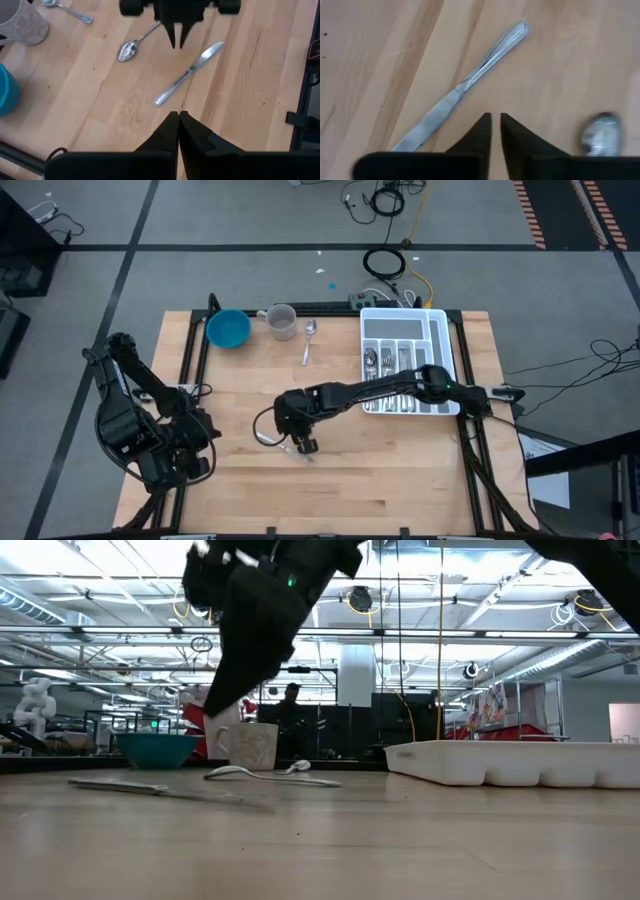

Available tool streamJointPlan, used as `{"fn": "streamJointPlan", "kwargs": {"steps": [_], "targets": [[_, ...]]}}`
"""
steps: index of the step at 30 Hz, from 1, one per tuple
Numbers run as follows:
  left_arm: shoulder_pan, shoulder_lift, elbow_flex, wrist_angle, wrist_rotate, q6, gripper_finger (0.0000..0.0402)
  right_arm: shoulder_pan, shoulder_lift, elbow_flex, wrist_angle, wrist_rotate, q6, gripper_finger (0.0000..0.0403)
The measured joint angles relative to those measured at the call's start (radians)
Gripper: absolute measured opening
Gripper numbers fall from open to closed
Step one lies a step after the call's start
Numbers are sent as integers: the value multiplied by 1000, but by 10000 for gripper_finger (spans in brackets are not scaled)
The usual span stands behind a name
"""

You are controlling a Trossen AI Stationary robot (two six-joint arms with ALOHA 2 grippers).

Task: Sort silverware
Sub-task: Put the table knife in the silverware tray

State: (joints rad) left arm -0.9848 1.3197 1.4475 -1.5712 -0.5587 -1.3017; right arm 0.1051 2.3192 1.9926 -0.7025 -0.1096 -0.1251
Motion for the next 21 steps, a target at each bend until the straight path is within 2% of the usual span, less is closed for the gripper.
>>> {"fn": "streamJointPlan", "kwargs": {"steps": [4, 8, 10, 13, 17, 21], "targets": [[0, 0, 0, 0, 0, 0, 15, 18, 48, 0, 56, -25, 102, 120], [0, 0, 0, 0, 0, 0, 15, 62, 79, 0, 170, 68, 219, 203], [0, 0, 0, 1, 0, -1, 15, 78, 88, 0, 232, 139, 284, 231], [1, 0, 0, 0, -1, -1, 15, 95, 101, 0, 302, 217, 379, 246], [1, 0, 0, 0, 0, -1, 15, 129, 124, 1, 336, 354, 451, 237], [1, 0, 0, 0, 0, -1, 15, 152, 156, 1, 348, 358, 499, 228]]}}
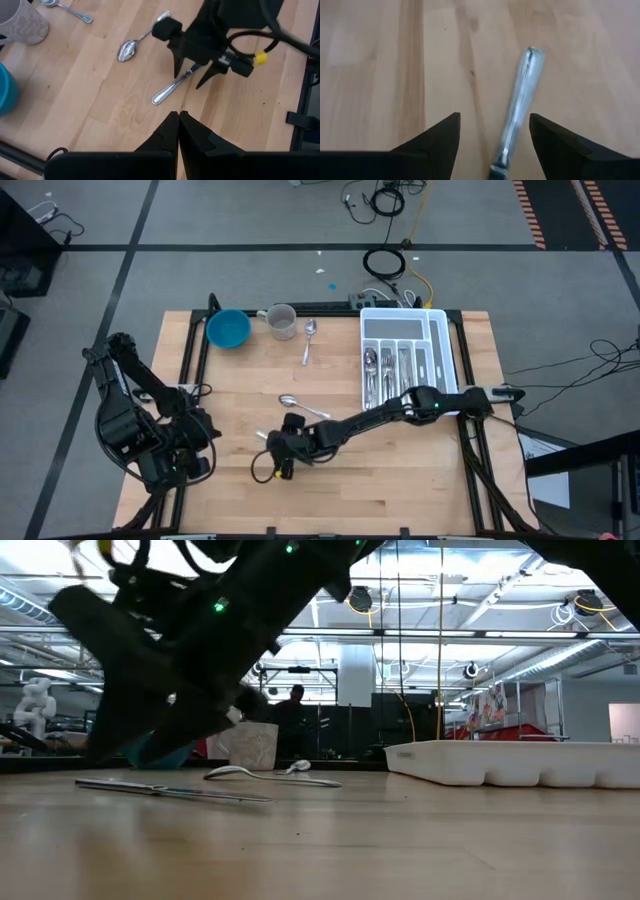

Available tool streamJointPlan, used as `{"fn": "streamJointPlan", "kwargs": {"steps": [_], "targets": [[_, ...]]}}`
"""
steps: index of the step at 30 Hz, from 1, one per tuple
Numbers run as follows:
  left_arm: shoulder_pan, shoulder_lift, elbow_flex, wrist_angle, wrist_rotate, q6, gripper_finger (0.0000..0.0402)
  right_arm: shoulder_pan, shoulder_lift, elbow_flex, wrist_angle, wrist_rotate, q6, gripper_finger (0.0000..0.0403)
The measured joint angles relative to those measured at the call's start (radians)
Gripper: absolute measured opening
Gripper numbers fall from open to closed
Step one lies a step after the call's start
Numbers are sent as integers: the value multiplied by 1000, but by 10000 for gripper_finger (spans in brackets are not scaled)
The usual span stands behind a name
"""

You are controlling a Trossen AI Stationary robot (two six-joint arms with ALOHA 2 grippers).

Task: Sort silverware
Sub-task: Put the table knife in the silverware tray

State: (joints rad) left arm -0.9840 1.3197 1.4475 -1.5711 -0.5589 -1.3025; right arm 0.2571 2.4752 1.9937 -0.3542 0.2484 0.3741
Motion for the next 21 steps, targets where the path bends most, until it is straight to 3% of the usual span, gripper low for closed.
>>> {"fn": "streamJointPlan", "kwargs": {"steps": [14, 17, 21], "targets": [[0, 0, 0, 0, -24, 6, 15, 10, 69, 8, -98, 15, 127, 196], [0, 0, 0, 0, -25, 5, 15, 2, 68, 11, -171, 6, 185, 139], [0, 0, 0, 0, -26, 5, 15, -8, 74, 11, -207, -52, 194, 31]]}}
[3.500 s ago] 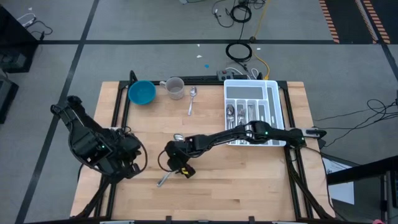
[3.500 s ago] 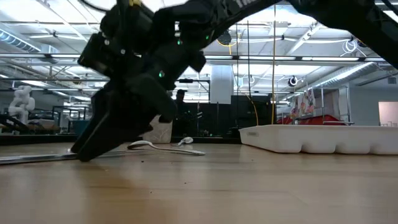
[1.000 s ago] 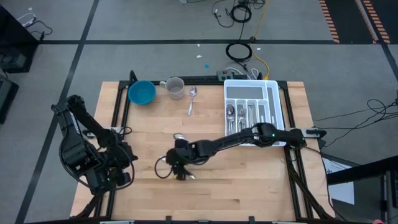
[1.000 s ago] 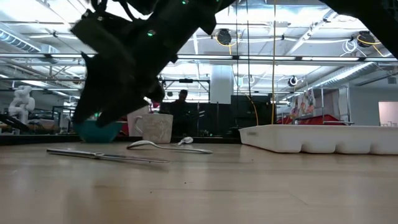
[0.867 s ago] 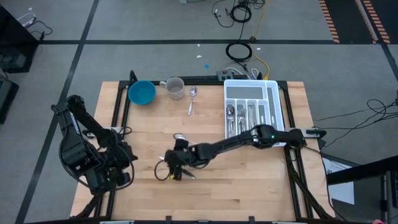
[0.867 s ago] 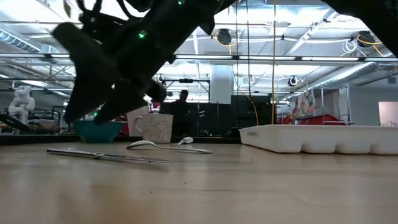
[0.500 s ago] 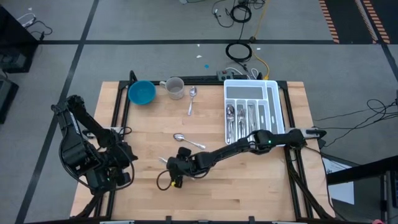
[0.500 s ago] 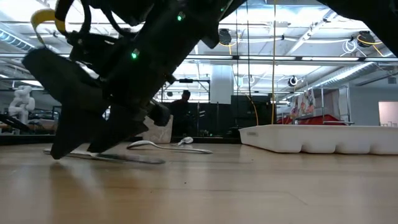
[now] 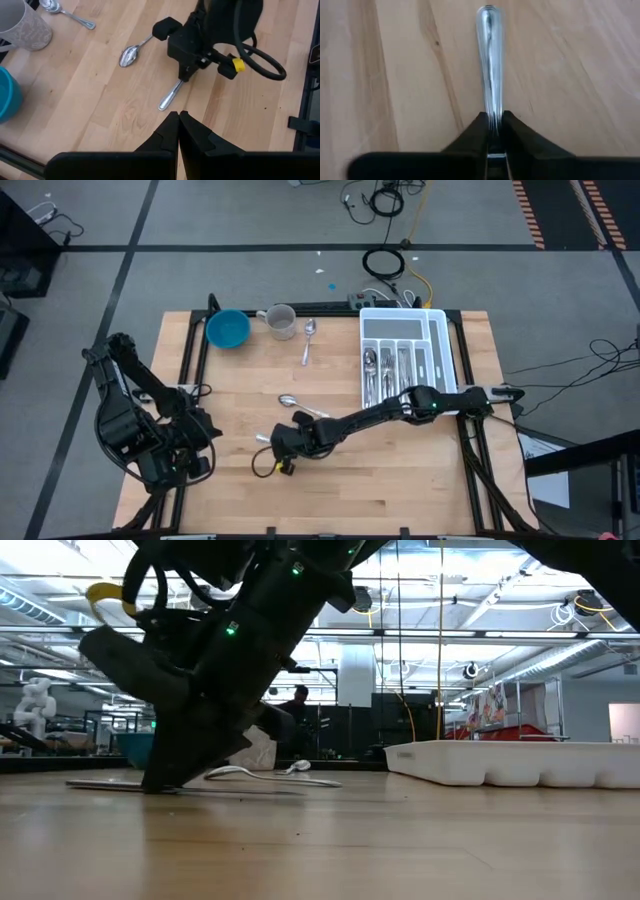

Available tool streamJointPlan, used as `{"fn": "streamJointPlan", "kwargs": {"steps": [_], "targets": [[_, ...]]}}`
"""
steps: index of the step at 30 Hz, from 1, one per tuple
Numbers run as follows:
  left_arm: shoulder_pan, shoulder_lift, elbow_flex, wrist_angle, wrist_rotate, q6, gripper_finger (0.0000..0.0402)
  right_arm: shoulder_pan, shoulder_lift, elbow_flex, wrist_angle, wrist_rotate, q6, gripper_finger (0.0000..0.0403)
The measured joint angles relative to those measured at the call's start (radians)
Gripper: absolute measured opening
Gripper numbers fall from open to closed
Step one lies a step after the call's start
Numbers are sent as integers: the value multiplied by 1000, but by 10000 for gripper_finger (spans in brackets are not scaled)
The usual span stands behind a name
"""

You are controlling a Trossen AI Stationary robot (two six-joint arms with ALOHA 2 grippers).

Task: Sort silverware
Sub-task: Put the table knife in the silverware tray

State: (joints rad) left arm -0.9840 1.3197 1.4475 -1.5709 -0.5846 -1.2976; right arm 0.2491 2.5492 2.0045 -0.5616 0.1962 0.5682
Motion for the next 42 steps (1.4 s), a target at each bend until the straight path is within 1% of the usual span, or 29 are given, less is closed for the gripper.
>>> {"fn": "streamJointPlan", "kwargs": {"steps": [1, 5, 10, 18, 25, 29, 32, 35, 38, 42], "targets": [[0, 0, 0, 0, 0, -1, 15, -2, 0, 0, -3, -15, 0, 18], [0, 0, 0, 0, 0, -2, 15, 4, 1, 0, -8, -14, -1, 7], [0, 0, 0, 0, 0, 6, 15, 11, -22, -4, -27, -24, -26, 3], [0, 0, 0, 0, 0, 29, 15, 6, -103, -10, -101, -27, -52, 1], [-1, 0, 0, 0, -20, 31, 15, -9, -169, -11, -229, 56, -50, 0], [-1, 0, 0, 0, -28, 74, 15, -13, -205, -11, -308, 93, -85, 0], [0, 0, 0, 0, -45, 82, 15, -13, -239, -8, -390, 117, -133, 0], [0, 0, 0, 0, -55, 84, 15, -20, -272, -6, -508, 140, -206, 0], [-1, 0, 0, 0, -56, 84, 15, -22, -299, -6, -638, 153, -328, 0], [-1, 0, 0, 0, -57, 110, 15, -19, -340, -6, -781, 147, -537, 0]]}}
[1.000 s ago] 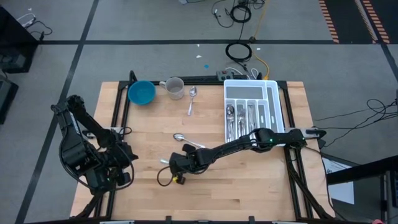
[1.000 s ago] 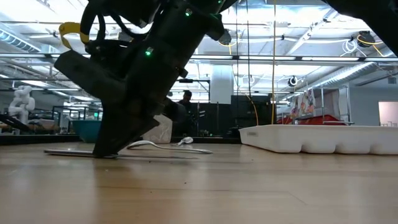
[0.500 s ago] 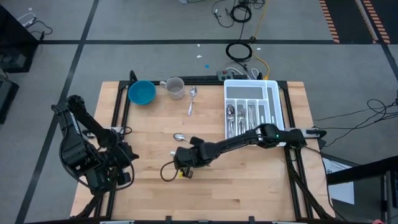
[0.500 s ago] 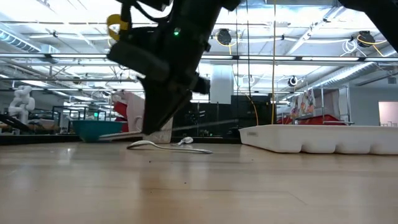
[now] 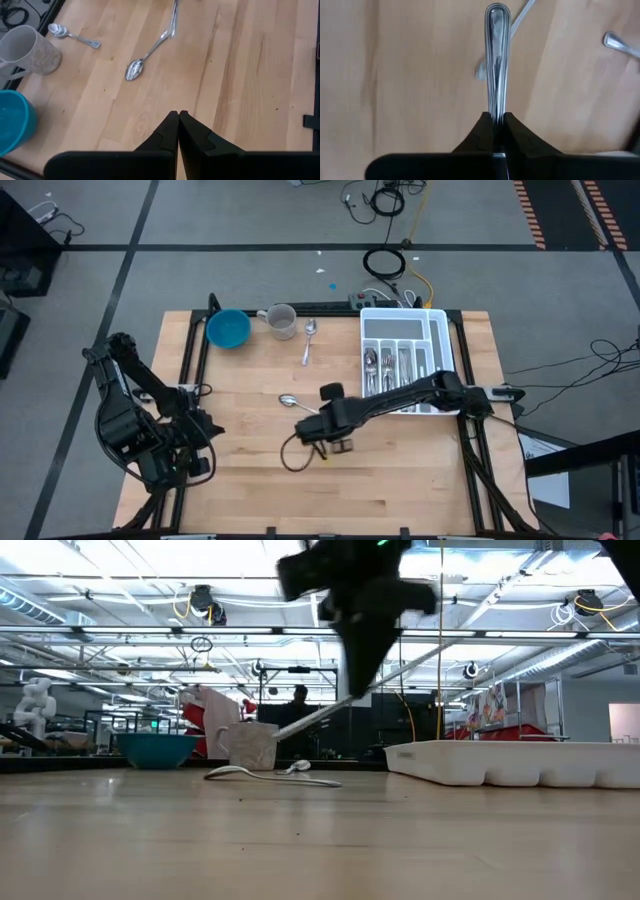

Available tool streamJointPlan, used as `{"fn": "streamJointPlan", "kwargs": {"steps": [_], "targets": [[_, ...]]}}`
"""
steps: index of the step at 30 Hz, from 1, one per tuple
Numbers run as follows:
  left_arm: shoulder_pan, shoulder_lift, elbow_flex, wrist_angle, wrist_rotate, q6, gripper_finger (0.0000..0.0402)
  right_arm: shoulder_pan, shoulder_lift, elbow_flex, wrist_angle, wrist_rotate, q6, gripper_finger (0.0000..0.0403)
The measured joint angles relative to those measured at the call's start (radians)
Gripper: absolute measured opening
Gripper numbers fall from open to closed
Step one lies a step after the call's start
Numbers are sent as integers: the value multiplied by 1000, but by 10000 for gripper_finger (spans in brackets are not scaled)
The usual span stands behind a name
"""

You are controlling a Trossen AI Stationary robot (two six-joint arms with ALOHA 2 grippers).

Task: Sort silverware
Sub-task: Put the table knife in the silverware tray

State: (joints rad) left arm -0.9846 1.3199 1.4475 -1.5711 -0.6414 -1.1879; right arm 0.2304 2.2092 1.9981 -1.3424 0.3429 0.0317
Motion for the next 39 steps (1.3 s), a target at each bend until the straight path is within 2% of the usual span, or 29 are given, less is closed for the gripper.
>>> {"fn": "streamJointPlan", "kwargs": {"steps": [5, 11, 15, 19, 24, 28, 33, 39], "targets": [[0, 0, 0, 0, -5, 17, 15, -9, -50, 0, -142, -9, -197, 0], [0, 0, 0, 0, -5, 16, 15, -38, -175, -33, -187, -47, -344, 0], [0, 0, 0, 0, -12, -2, 15, -63, -312, -169, -188, -64, -382, 0], [0, 0, 0, 0, -28, -11, 15, -68, -498, -386, -194, -115, -431, 0], [5, 0, 0, 0, -81, -17, 15, -66, -724, -625, -201, -139, -586, 0], [27, 0, 0, 0, -119, -60, 15, -83, -857, -736, -215, -141, -699, 0], [73, 0, 0, 0, -127, -64, 15, -149, -941, -835, -212, -135, -893, 0], [150, 0, 0, 0, -127, -64, 15, -269, -944, -952, -143, -131, -1157, 0]]}}
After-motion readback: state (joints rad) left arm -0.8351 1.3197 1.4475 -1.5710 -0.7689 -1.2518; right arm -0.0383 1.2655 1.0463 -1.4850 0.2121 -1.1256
